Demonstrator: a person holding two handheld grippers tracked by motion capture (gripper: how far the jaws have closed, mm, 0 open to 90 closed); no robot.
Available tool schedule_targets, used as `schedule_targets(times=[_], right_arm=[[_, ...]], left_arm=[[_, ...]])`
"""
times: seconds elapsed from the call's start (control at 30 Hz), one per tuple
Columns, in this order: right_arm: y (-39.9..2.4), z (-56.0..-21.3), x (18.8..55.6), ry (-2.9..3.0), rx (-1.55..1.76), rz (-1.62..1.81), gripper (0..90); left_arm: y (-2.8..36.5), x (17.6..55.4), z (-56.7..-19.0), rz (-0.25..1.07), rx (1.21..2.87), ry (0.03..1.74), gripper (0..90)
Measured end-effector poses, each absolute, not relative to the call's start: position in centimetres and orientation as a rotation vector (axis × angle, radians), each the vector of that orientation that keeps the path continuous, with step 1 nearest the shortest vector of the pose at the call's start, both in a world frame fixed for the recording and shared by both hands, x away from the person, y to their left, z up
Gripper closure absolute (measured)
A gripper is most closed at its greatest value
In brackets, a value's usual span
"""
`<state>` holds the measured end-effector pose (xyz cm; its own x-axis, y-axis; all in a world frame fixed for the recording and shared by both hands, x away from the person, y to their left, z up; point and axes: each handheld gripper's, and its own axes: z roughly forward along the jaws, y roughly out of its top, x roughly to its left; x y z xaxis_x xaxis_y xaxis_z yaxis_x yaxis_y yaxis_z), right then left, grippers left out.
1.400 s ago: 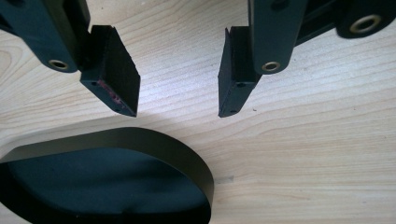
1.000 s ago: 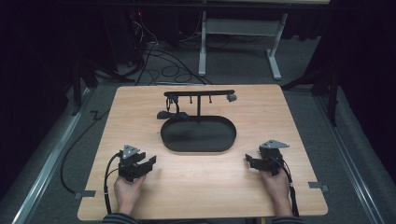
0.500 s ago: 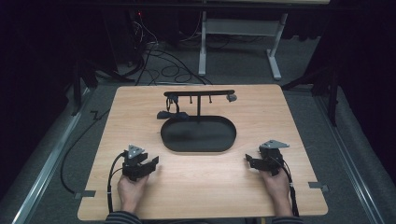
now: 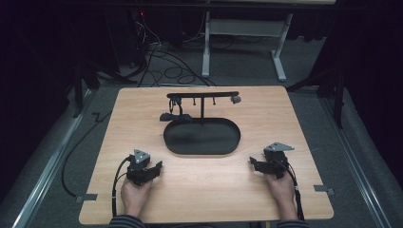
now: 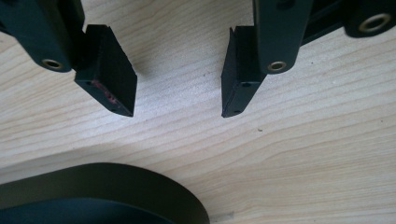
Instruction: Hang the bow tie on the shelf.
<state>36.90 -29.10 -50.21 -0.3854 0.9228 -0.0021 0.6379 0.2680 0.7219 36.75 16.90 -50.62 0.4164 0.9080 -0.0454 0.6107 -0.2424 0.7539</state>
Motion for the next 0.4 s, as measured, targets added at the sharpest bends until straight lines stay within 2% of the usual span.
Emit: schedule_targets(times=[0.4], right_arm=[[-29.06,-50.21,36.89,2.12,1.409,0.898,31.3]], left_arm=[[16.53,36.72,-50.72,0.555,1.979,1.286,36.6]])
